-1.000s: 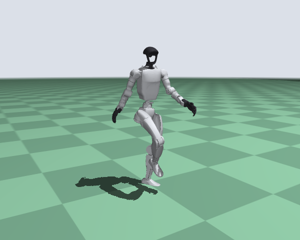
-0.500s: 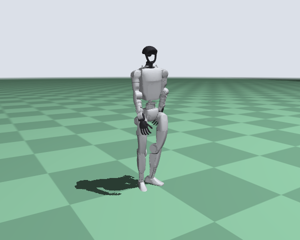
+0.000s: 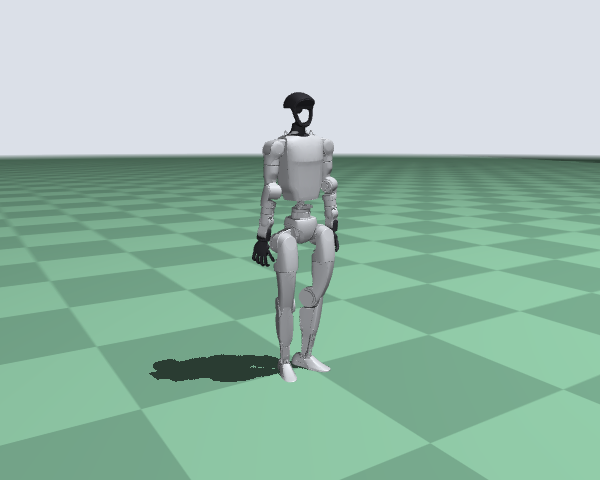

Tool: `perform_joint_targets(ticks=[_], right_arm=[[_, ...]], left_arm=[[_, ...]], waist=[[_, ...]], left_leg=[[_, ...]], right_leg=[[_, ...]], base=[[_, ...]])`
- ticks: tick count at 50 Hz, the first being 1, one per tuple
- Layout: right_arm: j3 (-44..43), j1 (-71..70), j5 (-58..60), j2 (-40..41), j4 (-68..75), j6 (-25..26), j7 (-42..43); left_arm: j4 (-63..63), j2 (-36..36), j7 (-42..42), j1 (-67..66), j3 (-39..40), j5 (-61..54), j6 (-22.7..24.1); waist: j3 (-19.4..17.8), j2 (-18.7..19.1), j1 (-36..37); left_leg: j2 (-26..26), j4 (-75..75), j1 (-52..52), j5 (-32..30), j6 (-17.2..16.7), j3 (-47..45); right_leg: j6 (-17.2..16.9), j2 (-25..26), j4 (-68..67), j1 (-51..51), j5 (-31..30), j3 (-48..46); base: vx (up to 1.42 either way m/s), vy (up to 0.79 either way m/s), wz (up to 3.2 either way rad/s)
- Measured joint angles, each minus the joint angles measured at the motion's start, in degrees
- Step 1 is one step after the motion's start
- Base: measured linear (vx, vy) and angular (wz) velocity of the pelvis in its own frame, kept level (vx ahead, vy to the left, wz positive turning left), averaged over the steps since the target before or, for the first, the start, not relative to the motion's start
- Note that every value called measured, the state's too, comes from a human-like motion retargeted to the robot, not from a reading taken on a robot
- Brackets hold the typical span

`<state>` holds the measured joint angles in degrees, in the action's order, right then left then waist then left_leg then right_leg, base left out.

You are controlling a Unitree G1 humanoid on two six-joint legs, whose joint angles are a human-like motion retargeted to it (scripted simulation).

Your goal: Upper body actions

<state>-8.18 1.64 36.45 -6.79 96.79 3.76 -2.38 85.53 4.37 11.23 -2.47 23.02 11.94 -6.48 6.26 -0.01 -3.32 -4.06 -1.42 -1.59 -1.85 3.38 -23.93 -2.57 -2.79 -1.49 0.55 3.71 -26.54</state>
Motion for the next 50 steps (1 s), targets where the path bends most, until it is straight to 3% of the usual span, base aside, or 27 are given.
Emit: perform_joint_targets(ticks=[11,17,20,22,25,30,36,40,43,45,48,50], right_arm=[[1.0,-2.5,-0.6,0.6,-5.4,-2.4,-2.9],[1.2,-2.5,-1.7,1.1,-7.6,-4.0,-4.7],[0.9,-1.9,1.1,0.9,-8.6,-4.5,-4.4],[1.1,-1.8,2.9,0.7,-8.8,-4.5,-3.3],[0.8,-1.5,4.2,0.3,-7.9,-4.3,-1.2],[-0.8,1.1,0.4,-0.8,-6.3,-4.8,-0.5],[-3.5,0.7,-4.6,-0.2,-5.2,-4.8,-0.2],[-2.8,-1.1,-6.5,0.0,-5.2,-5.0,0.0],[-1.5,-2.4,-6.2,0.1,-5.7,-5.2,-0.4],[-0.7,-2.4,-5.8,0.0,-6.0,-5.5,-0.5],[-0.2,-1.8,-4.6,-0.4,-5.7,-5.6,-0.8],[0.2,-0.9,-3.6,-0.5,-5.0,-5.6,-0.9]], left_arm=[[1.6,0.8,0.4,-1.5,0.2,1.9,-2.6],[-0.5,1.5,-0.8,-0.9,-0.9,3.0,-1.7],[0.0,2.0,-1.1,-0.5,-2.4,2.4,-1.3],[0.7,2.0,-0.8,-0.4,-2.3,2.3,-1.7],[1.7,1.8,-0.1,-1.2,-1.7,2.3,-2.5],[3.4,1.2,1.4,-2.7,-1.4,3.9,-3.7],[2.7,2.2,1.5,-2.1,-0.8,3.9,-2.6],[2.6,2.7,2.5,-1.8,1.2,3.3,-3.3],[2.4,2.8,2.6,-1.8,2.4,1.5,-3.4],[2.3,3.0,2.8,-1.7,2.5,1.0,-3.7],[1.8,3.8,2.5,-1.0,2.6,2.3,-4.5],[1.3,4.5,2.5,-1.1,2.7,3.5,-4.7]], waist=[[-2.0,1.3,-1.5],[-3.2,-1.2,1.3],[-3.7,-3.4,3.5],[-4.1,-3.8,4.1],[-3.6,-2.1,2.5],[-1.0,0.0,-1.4],[-2.1,-0.9,-2.2],[-2.8,-1.0,-1.1],[-3.3,-0.8,-1.9],[-3.3,-0.5,-1.9],[-3.0,-1.8,-0.2],[-2.2,-3.1,1.1]], left_leg=[[1.4,0.2,-0.9,-3.3,-2.7,-1.8],[1.8,5.0,-4.5,-4.6,-6.5,6.8],[0.9,9.4,-6.3,-1.8,-1.7,10.9],[2.8,9.0,-4.6,-1.4,0.0,2.4],[4.9,5.4,-1.7,-2.7,-2.6,-6.0],[3.3,1.7,-1.8,-2.5,-0.3,-3.5],[2.4,0.9,-2.0,-2.7,1.0,-3.7],[2.4,-0.3,-1.7,-2.6,1.8,-6.8],[2.6,-0.4,-1.7,-2.7,2.0,-7.7],[2.8,-0.4,-1.5,-2.8,1.9,-8.3],[1.8,-0.1,-0.5,-2.6,1.7,-8.6],[1.0,0.0,0.4,-2.5,1.5,-8.2]], right_leg=[[1.4,1.0,-0.1,1.7,-0.3,2.4],[2.1,-0.4,0.8,2.8,-0.9,1.5],[2.0,-2.4,1.1,3.2,-1.6,1.6],[1.9,-2.9,1.0,3.2,-1.8,1.6],[1.6,-1.8,0.6,3.1,-1.5,0.6],[0.3,-1.5,0.3,3.4,-1.2,0.6],[-1.2,-2.7,-2.3,5.7,-2.9,1.6],[-1.7,-2.5,-5.0,9.0,-5.4,7.1],[-1.7,-2.8,-6.3,9.8,-4.0,9.8],[-1.0,-4.2,-5.7,8.7,-3.3,7.1],[-4.6,-7.6,-3.7,5.5,-4.1,0.4],[-4.0,-8.0,-1.4,3.8,-5.1,-2.6]], base=[[-0.08,-0.05,-0.08],[-0.14,-0.07,0.3],[-0.02,-0.01,0.08],[-0.06,0.09,-0.08],[0.03,0.16,0.23],[0.16,0.23,0.3],[-0.02,0.11,-0.22],[-0.08,0.11,-0.99],[-0.08,0.05,-0.51],[-0.02,0.02,-0.21],[0.04,-0.05,-0.02],[0.19,-0.09,-0.05]])
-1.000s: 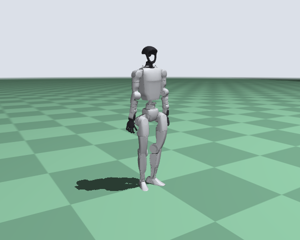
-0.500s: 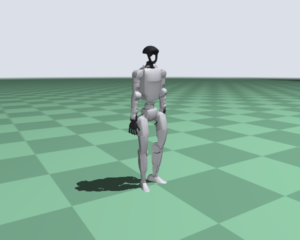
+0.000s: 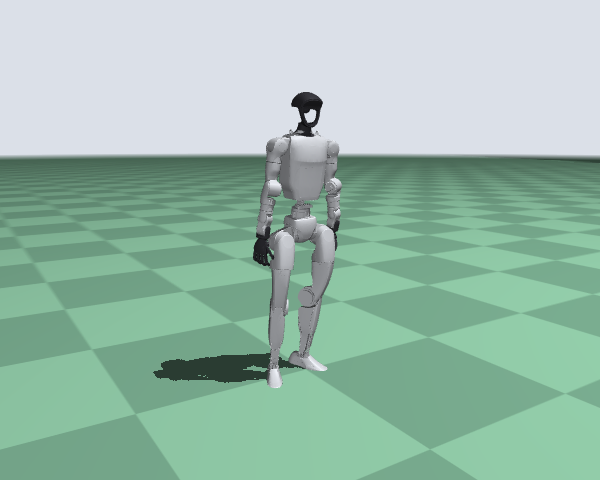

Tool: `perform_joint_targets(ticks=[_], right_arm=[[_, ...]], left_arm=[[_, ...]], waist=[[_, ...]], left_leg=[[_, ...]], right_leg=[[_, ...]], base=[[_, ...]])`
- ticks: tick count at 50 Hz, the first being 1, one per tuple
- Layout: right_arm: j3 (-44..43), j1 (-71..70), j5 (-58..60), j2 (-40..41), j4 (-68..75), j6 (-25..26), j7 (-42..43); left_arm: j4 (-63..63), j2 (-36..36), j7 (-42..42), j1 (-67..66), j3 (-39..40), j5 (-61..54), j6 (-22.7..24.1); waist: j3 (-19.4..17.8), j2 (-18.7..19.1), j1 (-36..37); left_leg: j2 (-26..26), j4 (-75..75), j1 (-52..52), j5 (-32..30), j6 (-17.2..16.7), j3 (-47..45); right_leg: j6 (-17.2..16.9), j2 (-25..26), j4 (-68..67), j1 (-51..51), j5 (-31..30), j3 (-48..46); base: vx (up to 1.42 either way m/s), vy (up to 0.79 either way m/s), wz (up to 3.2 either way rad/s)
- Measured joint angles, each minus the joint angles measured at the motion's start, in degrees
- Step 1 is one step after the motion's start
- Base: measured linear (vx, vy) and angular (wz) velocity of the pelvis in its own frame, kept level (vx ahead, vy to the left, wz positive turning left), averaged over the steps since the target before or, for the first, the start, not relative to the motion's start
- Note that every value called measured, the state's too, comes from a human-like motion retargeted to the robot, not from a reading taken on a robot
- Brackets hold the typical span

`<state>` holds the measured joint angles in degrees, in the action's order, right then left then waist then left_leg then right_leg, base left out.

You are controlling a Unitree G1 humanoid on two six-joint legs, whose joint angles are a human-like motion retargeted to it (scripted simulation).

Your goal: Upper body actions

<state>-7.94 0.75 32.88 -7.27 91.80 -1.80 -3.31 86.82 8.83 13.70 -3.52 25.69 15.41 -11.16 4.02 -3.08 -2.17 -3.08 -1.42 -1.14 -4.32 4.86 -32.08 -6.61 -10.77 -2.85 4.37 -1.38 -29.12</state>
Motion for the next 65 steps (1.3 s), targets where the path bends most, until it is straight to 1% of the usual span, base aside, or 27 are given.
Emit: perform_joint_targets(ticks=[2,5,10,14,20,26,31,35,38,40,41,42,43,45,47,48,50,52,53,55,56,57,58,60,62,63,65], right_arm=[[-0.3,0.5,1.8,-0.1,1.1,0.5,-0.7],[-2.0,0.7,4.2,-0.1,1.1,1.1,-1.2],[-1.7,-0.3,5.4,-0.5,-1.0,0.4,-0.3],[-1.6,-0.9,3.4,-0.3,-1.9,-0.1,-0.6],[-1.4,-0.8,2.0,0.7,-1.9,0.0,-1.6],[0.8,-1.1,3.3,0.6,-1.9,0.3,-0.9],[2.6,-2.1,1.7,-0.1,-0.9,0.7,0.0],[3.9,-3.3,1.8,-1.1,-0.5,0.8,0.8],[3.7,-4.3,3.8,-2.2,-1.4,0.7,0.9],[3.0,-4.2,4.9,-2.9,-2.0,0.8,0.9],[2.3,-3.9,5.2,-3.2,-2.1,0.8,1.2],[1.5,-3.5,5.5,-3.4,-2.2,0.8,1.6],[0.7,-3.0,5.7,-3.5,-2.2,0.9,2.0],[-0.6,-2.2,5.9,-3.5,-2.0,1.1,2.5],[-2.3,-1.6,6.1,-3.3,-1.7,1.7,2.7],[-3.0,-1.3,6.3,-3.1,-1.6,1.9,2.9],[-3.6,-0.5,6.3,-2.6,-1.6,1.8,3.3],[-3.2,0.6,6.0,-1.8,-1.8,1.5,3.2],[-2.8,1.1,5.9,-1.5,-1.9,1.4,3.1],[-2.2,1.9,5.9,-0.7,-2.0,1.2,2.9],[-2.0,2.1,5.8,-0.4,-2.0,1.2,2.8],[-1.8,2.3,5.8,-0.2,-1.8,1.2,2.8],[-1.6,2.6,5.7,0.0,-1.5,1.2,2.8],[-1.3,2.7,5.6,0.1,-0.8,1.2,2.8],[-0.7,2.7,5.1,0.4,0.1,1.2,2.9],[-0.5,2.7,4.9,0.6,0.4,1.0,2.8],[0.3,2.7,5.2,0.8,0.6,0.8,2.4]], left_arm=[[-0.3,0.8,0.3,-0.1,-0.4,0.7,0.0],[-0.1,0.5,-1.2,0.6,-0.7,-0.3,-0.1],[0.9,-0.5,-0.6,0.8,-0.9,-3.0,0.6],[1.1,-0.4,0.0,0.2,-2.0,-0.3,0.7],[0.5,0.0,-0.3,-0.9,-4.3,3.2,1.2],[0.2,-1.0,1.0,-1.7,-2.4,2.4,0.9],[-1.6,-1.1,1.8,-2.2,-1.7,2.9,1.2],[-3.6,-1.5,0.7,-1.8,-1.8,3.6,1.3],[-4.4,-2.2,-0.4,-0.4,-2.0,2.5,1.3],[-4.4,-2.6,-0.8,0.1,-2.1,2.0,1.2],[-4.1,-2.8,-1.0,0.1,-2.2,1.9,1.2],[-3.8,-2.9,-1.2,0.0,-2.4,1.9,1.3],[-3.4,-2.9,-1.5,-0.2,-2.6,1.8,1.4],[-2.5,-2.8,-2.1,-0.8,-2.8,1.7,1.5],[-0.6,-2.7,-3.8,-1.7,-2.2,0.7,0.8],[0.6,-2.7,-4.5,-1.9,-1.8,-0.1,0.2],[3.5,-2.5,-5.9,-2.5,-0.1,-2.3,-1.3],[6.0,-2.3,-6.5,-3.4,2.3,-5.3,-2.8],[7.1,-2.2,-6.6,-3.9,3.6,-6.9,-3.3],[8.1,-2.4,-6.6,-4.9,6.1,-9.4,-3.7],[8.1,-2.7,-6.7,-5.2,7.3,-10.1,-3.7],[7.9,-3.1,-6.8,-5.5,8.4,-10.6,-3.6],[7.7,-3.6,-7.0,-5.8,9.4,-10.8,-3.5],[7.3,-4.4,-7.0,-6.0,10.5,-10.9,-3.2],[6.5,-5.2,-6.9,-5.6,11.2,-10.8,-2.6],[5.9,-5.3,-7.0,-5.3,11.2,-10.6,-2.2],[4.8,-5.3,-6.7,-4.7,10.4,-9.8,-1.4]], waist=[[1.1,-1.1,2.8],[2.0,-1.4,5.2],[2.2,0.6,1.2],[2.8,1.7,-0.7],[2.8,2.1,0.5],[2.1,4.5,1.1],[0.3,5.1,2.9],[-2.9,4.9,6.6],[-6.3,4.7,9.1],[-7.0,4.6,9.9],[-7.0,4.5,10.7],[-7.0,4.3,11.6],[-7.0,3.6,12.7],[-7.3,2.4,14.6],[-7.2,0.9,15.4],[-6.9,0.2,15.1],[-5.2,-0.8,13.5],[-2.8,-1.6,10.7],[-1.8,-1.9,9.5],[0.0,-1.9,7.6],[0.6,-0.9,7.2],[1.1,-0.3,7.2],[1.4,-0.3,7.8],[1.8,-0.3,8.9],[1.8,-1.4,11.4],[2.0,-1.6,11.4],[2.7,-2.5,10.8]], left_leg=[[-0.4,-0.1,0.8,0.0,-0.3,-0.7],[-0.1,0.2,0.9,-0.2,-0.7,-0.6],[1.2,0.2,1.3,-1.2,-1.2,0.8],[1.9,0.1,1.3,-1.7,-1.6,1.3],[2.4,-0.2,2.0,-2.3,-2.3,1.0],[4.3,-0.1,1.2,-3.3,-3.1,0.7],[6.0,2.1,-1.0,-4.1,-4.1,1.6],[7.2,5.0,-4.2,-6.2,-5.4,3.6],[7.2,7.1,-7.7,-10.2,-7.1,6.4],[6.6,7.9,-10.5,-13.8,-8.9,9.1],[5.9,7.5,-11.3,-14.5,-9.3,9.7],[5.2,7.0,-11.9,-14.3,-9.1,9.2],[4.5,6.4,-12.1,-12.7,-7.6,6.8],[4.4,5.3,-11.1,-9.7,-4.8,-1.6],[3.5,3.4,-8.4,-4.7,1.3,-14.4],[2.9,2.9,-7.6,-2.2,4.3,-18.9],[2.7,3.3,-6.0,1.6,7.3,-27.7],[2.8,4.6,-4.6,3.6,9.5,-34.0],[2.9,5.5,-3.8,4.2,10.0,-36.0],[3.1,6.2,-3.3,2.9,10.1,-36.3],[3.2,4.9,-3.5,2.9,7.9,-33.3],[2.7,3.3,-3.6,2.9,6.7,-31.2],[1.1,1.1,-3.4,2.9,7.6,-30.9],[-1.4,-2.6,-2.7,2.3,8.2,-30.4],[-2.0,-3.0,-3.0,2.6,8.6,-30.5],[-2.2,-2.9,-2.7,3.2,8.1,-29.2],[-2.5,-1.9,-3.3,4.4,8.4,-26.7]], right_leg=[[0.8,0.5,1.5,-0.7,-0.5,0.5],[0.8,0.8,2.0,-1.4,-0.2,0.1],[1.3,2.2,2.1,-3.2,1.2,-1.4],[1.5,3.1,2.7,-3.8,1.4,-2.6],[2.1,3.7,2.5,-3.6,1.5,-1.8],[2.5,4.9,1.5,-2.2,1.8,-0.7],[3.9,5.5,2.0,-1.9,2.1,-2.0],[4.8,5.0,2.9,-2.5,2.4,-4.6],[5.3,4.1,3.9,-3.6,2.8,-8.7],[5.2,3.3,4.9,-4.1,3.1,-13.2],[5.2,3.0,5.2,-4.2,3.3,-15.1],[5.2,2.4,5.5,-4.4,3.5,-16.8],[5.1,1.5,5.7,-4.6,3.8,-18.2],[5.0,0.0,5.8,-5.0,4.1,-20.0],[4.4,-2.1,5.7,-5.7,5.0,-23.3],[4.0,-3.1,5.6,-5.9,5.4,-24.8],[3.0,-4.2,5.2,-6.3,6.4,-27.9],[1.8,-4.7,4.8,-6.6,7.6,-30.1],[1.1,-4.7,4.6,-7.1,8.0,-31.0],[0.0,-4.2,4.3,-7.8,8.6,-33.2],[-0.3,-2.8,4.0,-8.2,8.8,-34.4],[-0.6,-1.9,3.8,-8.6,9.0,-35.3],[-0.9,-1.9,3.5,-9.1,8.8,-35.6],[-1.4,-2.1,2.9,-9.8,8.5,-36.3],[-1.8,-2.8,2.2,-10.6,7.8,-36.5],[-2.2,-2.8,2.0,-11.2,7.5,-37.5],[-3.2,-3.3,1.6,-12.0,6.5,-40.1]], base=[[0.17,-0.12,-0.29],[0.04,-0.08,0.11],[0.04,-0.04,0.5],[0.0,-0.02,0.12],[0.01,-0.04,-0.15],[-0.08,-0.05,-0.2],[-0.14,-0.11,0.19],[-0.23,-0.12,0.68],[-0.36,-0.09,1.5],[-0.33,-0.06,2.19],[-0.27,-0.02,2.24],[-0.2,-0.01,2.12],[-0.16,0.0,1.88],[-0.11,0.03,1.65],[-0.09,0.06,2.16],[-0.04,0.11,2.31],[0.04,0.11,2.35],[0.16,0.06,2.27],[0.21,0.09,1.93],[0.19,0.15,1.58],[0.17,0.2,1.19],[0.19,0.24,0.74],[0.22,0.25,0.41],[0.22,0.23,0.07],[0.2,0.19,0.08],[0.19,0.2,0.67],[0.23,0.27,0.94]])
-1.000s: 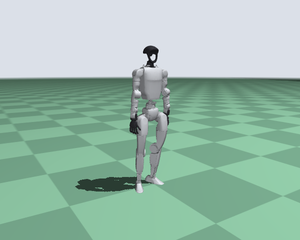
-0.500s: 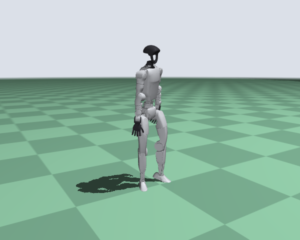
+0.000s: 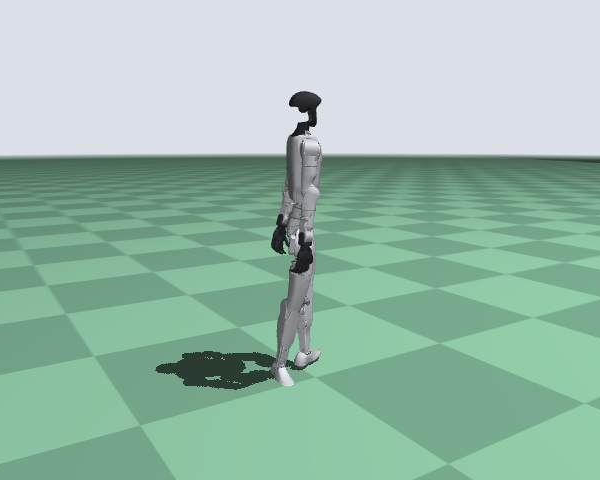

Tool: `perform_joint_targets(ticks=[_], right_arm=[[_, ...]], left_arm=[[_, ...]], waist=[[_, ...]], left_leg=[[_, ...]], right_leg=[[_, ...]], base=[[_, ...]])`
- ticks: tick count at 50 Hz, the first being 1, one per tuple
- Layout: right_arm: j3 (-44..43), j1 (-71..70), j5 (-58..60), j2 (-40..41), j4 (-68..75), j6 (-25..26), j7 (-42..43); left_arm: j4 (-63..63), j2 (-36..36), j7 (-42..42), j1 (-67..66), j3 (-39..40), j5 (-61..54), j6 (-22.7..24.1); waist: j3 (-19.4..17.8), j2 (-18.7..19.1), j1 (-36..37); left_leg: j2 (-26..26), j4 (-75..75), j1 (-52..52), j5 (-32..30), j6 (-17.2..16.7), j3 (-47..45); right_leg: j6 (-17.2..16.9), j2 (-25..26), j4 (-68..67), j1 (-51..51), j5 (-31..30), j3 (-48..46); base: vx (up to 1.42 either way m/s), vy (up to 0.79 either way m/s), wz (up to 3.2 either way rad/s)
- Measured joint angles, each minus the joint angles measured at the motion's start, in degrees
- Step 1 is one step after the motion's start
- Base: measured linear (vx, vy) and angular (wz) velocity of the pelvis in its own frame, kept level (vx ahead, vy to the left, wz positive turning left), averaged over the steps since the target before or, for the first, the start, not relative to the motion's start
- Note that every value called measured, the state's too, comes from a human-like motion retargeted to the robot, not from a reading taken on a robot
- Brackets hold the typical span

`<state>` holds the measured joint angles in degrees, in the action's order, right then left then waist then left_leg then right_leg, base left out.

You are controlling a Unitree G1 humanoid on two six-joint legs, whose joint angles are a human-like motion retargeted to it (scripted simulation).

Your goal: Upper body actions

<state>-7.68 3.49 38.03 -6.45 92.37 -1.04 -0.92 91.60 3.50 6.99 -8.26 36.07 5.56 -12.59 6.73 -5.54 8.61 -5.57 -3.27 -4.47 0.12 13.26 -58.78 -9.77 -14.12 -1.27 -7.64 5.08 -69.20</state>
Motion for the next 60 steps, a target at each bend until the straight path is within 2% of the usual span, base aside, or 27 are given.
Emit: perform_joint_targets(ticks=[5,8,10,12,13,15,18,24,27,28,30,32,33,35,36,40,43,60], right_arm=[[-0.1,0.8,1.4,0.1,-0.7,-0.5,0.1],[-1.6,1.2,2.5,-0.9,-1.5,-0.1,-1.3],[-2.0,1.8,2.6,-1.6,-1.7,0.2,-1.9],[-1.4,2.1,0.5,-2.2,-1.7,0.1,-0.4],[-1.3,1.9,-0.8,-2.2,-1.7,0.1,0.8],[-2.1,1.0,-3.1,-1.7,-1.9,0.4,2.4],[-2.7,0.2,-4.5,-0.7,-3.1,0.1,1.4],[-0.7,-0.5,-0.7,0.6,-5.8,0.4,-0.8],[0.5,-0.8,1.0,1.1,-6.3,0.5,-0.5],[0.8,-0.7,1.3,1.3,-6.4,0.6,-0.4],[1.2,-0.2,1.7,1.7,-6.2,0.8,-0.3],[1.2,-0.2,2.0,1.9,-5.6,1.1,-0.9],[0.6,-0.3,2.2,2.1,-5.2,1.4,-1.5],[0.0,-0.3,2.1,2.3,-4.8,1.9,-2.3],[-0.1,-0.2,1.8,2.4,-4.7,1.9,-2.2],[0.6,0.1,1.9,2.4,-4.2,1.9,-1.8],[0.5,0.0,2.2,2.5,-3.6,2.4,-2.4],[0.6,-0.7,1.7,1.9,-2.7,2.4,-2.7]], left_arm=[[-2.3,0.8,0.6,2.2,-3.8,4.1,0.2],[-3.2,0.9,1.0,4.0,-8.0,5.7,2.3],[-3.2,1.2,1.2,4.5,-10.2,6.7,3.1],[-3.0,2.4,2.0,5.9,-13.7,8.2,3.2],[-3.0,3.0,2.3,6.9,-15.0,9.1,2.9],[-2.7,4.3,2.0,9.4,-17.1,11.0,2.4],[-3.0,5.5,0.5,11.9,-18.1,11.5,2.3],[-4.2,5.7,3.3,13.5,-16.7,9.6,2.1],[-4.2,5.1,3.1,13.3,-15.6,8.7,2.1],[-4.0,4.8,3.0,12.9,-15.6,8.4,2.2],[-3.4,4.5,3.2,12.0,-16.0,8.0,2.1],[-2.5,4.4,3.8,11.3,-16.2,8.8,1.5],[-2.0,4.4,4.0,11.0,-16.4,9.7,1.0],[-1.1,3.5,2.5,10.0,-16.6,10.5,0.7],[-0.7,3.1,1.7,9.3,-16.8,10.2,1.0],[0.3,2.3,2.3,6.0,-17.0,10.4,2.1],[0.5,1.7,2.8,4.0,-16.4,13.3,1.2],[-2.9,1.6,3.0,6.3,-15.9,11.3,1.2]], waist=[[-0.5,-0.5,1.7],[-1.4,2.8,2.3],[-1.3,4.9,1.4],[-1.6,6.5,-1.4],[-2.3,6.7,-2.7],[-4.4,6.6,-4.5],[-6.4,6.3,-4.6],[-7.4,4.3,-8.0],[-8.6,2.2,-8.6],[-9.0,1.8,-8.6],[-9.3,2.1,-9.4],[-9.1,1.1,-8.2],[-9.0,1.3,-8.9],[-8.5,1.4,-5.6],[-8.2,1.7,-5.3],[-6.0,2.4,-7.0],[-3.4,3.0,-6.6],[-1.7,2.5,-4.3]], left_leg=[[0.1,2.6,-0.2,2.8,1.3,4.3],[1.8,2.1,1.1,3.0,1.7,8.7],[3.1,2.1,1.8,3.0,1.7,11.5],[3.8,2.6,2.0,3.1,1.7,16.0],[3.9,3.0,2.1,3.0,1.7,17.7],[3.9,3.6,2.3,2.6,1.7,20.6],[4.1,3.9,2.0,1.9,1.7,22.8],[1.7,3.5,0.3,0.1,1.7,27.7],[-0.9,3.5,0.9,-0.1,1.7,29.5],[-1.6,3.5,1.5,0.1,1.7,30.0],[-2.0,3.6,2.7,0.1,1.7,32.2],[-3.3,4.0,3.2,0.6,1.7,32.7],[-3.4,4.5,3.3,0.7,1.7,34.7],[-3.3,4.9,3.4,1.4,1.7,34.0],[-3.1,5.1,3.7,1.7,1.7,34.5],[-3.7,5.6,4.4,2.6,1.7,37.8],[-4.0,5.2,3.9,2.8,1.7,38.8],[-3.9,5.0,3.1,2.7,0.0,42.7]], right_leg=[[0.7,-2.2,-4.0,-2.8,-7.0,-1.3],[5.2,-3.7,-11.0,-5.0,-15.8,1.0],[8.8,-4.4,-16.0,-5.1,-18.4,5.3],[8.6,-5.5,-23.8,-2.9,-17.1,13.9],[7.1,-5.6,-27.5,-0.6,-15.5,19.9],[3.1,-2.9,-33.2,5.0,-13.5,34.0],[1.8,2.8,-33.9,9.7,-11.9,45.7],[3.5,8.2,-22.8,14.9,-4.7,51.2],[3.7,11.0,-13.1,16.0,-1.5,58.7],[4.4,12.0,-9.7,16.0,-0.7,61.3],[9.9,14.3,-4.8,15.2,-2.3,64.5],[7.8,10.5,-4.2,12.8,-2.6,56.1],[8.0,10.3,-3.6,11.7,-2.3,50.8],[7.9,10.8,-2.3,10.7,-2.2,53.4],[7.6,10.4,-1.8,10.2,-2.6,51.5],[8.1,11.3,1.3,7.2,-2.6,47.5],[8.1,11.3,0.7,8.1,-1.7,48.3],[7.6,11.6,1.3,6.7,0.5,43.3]], base=[[0.23,0.26,0.72],[0.2,0.27,0.92],[0.32,0.27,1.09],[0.32,0.23,1.71],[0.19,0.15,1.83],[0.01,0.0,1.68],[0.06,-0.03,1.15],[0.07,-0.04,1.26],[0.1,-0.07,1.01],[0.16,-0.06,1.07],[0.2,-0.04,1.04],[0.21,-0.05,0.74],[0.2,-0.04,0.82],[0.18,-0.02,0.14],[0.17,-0.03,0.1],[0.22,0.0,0.64],[0.18,0.03,0.31],[0.05,0.0,0.24]])
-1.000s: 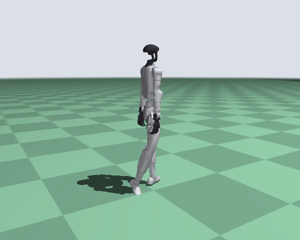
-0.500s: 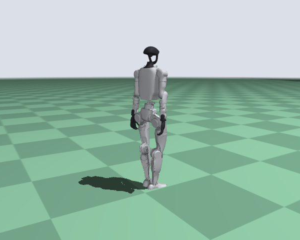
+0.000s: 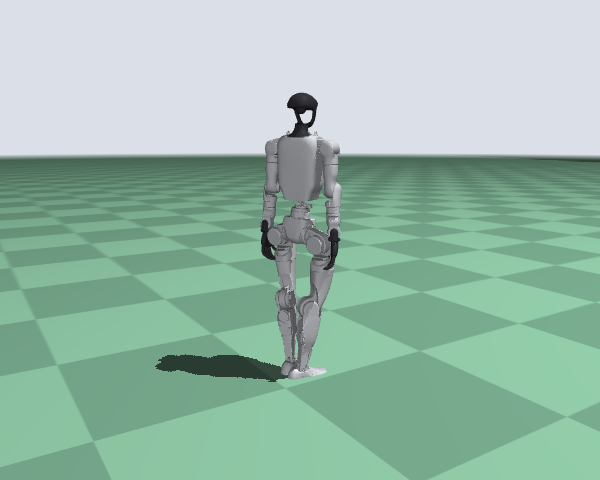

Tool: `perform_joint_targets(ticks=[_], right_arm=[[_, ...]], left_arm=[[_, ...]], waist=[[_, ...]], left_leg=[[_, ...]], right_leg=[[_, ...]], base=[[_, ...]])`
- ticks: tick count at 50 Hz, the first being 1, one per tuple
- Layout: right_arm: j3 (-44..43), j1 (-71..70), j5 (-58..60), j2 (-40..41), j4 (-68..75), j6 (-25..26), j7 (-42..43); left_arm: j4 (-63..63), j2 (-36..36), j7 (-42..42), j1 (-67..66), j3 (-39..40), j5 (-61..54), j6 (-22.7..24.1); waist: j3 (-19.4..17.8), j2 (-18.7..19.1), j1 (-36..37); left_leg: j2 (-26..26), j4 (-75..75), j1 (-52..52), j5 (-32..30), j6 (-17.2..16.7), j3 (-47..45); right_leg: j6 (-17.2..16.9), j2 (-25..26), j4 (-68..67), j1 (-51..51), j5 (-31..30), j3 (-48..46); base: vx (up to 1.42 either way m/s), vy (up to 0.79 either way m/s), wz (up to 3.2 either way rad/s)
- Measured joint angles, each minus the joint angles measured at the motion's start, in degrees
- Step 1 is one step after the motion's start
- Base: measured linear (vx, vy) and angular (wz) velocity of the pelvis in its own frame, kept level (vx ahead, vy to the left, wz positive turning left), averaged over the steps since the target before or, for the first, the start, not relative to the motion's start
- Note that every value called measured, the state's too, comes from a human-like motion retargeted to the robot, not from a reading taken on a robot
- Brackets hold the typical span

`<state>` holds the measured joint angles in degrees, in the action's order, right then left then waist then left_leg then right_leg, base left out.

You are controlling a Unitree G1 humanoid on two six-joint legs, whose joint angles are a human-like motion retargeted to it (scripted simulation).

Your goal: Upper body actions

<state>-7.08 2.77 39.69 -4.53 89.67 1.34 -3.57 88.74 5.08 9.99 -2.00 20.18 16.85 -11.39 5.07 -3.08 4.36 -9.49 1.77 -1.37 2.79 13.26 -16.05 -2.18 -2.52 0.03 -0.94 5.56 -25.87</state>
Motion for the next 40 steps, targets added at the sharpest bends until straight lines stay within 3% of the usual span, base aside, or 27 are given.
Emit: perform_joint_targets(ticks=[29,40], right_arm=[[0.2,0.1,0.0,-0.1,0.0,1.1,-0.6],[0.4,0.6,0.7,-0.9,0.0,1.3,-0.8]], left_arm=[[2.6,0.9,-0.8,-0.3,0.7,-0.2,-0.7],[3.2,0.7,-0.8,3.1,-3.3,-1.4,-0.6]], waist=[[0.0,0.5,3.4],[-1.2,1.0,4.4]], left_leg=[[-1.6,0.3,-1.4,-1.2,-0.6,3.4],[-2.2,0.3,-1.6,-2.1,0.0,2.9]], right_leg=[[-1.9,-2.2,-1.4,-0.4,0.5,-3.9],[-2.5,-3.2,-2.8,-0.1,0.0,-4.3]], base=[[0.02,0.08,0.13],[-0.01,0.11,0.01]])
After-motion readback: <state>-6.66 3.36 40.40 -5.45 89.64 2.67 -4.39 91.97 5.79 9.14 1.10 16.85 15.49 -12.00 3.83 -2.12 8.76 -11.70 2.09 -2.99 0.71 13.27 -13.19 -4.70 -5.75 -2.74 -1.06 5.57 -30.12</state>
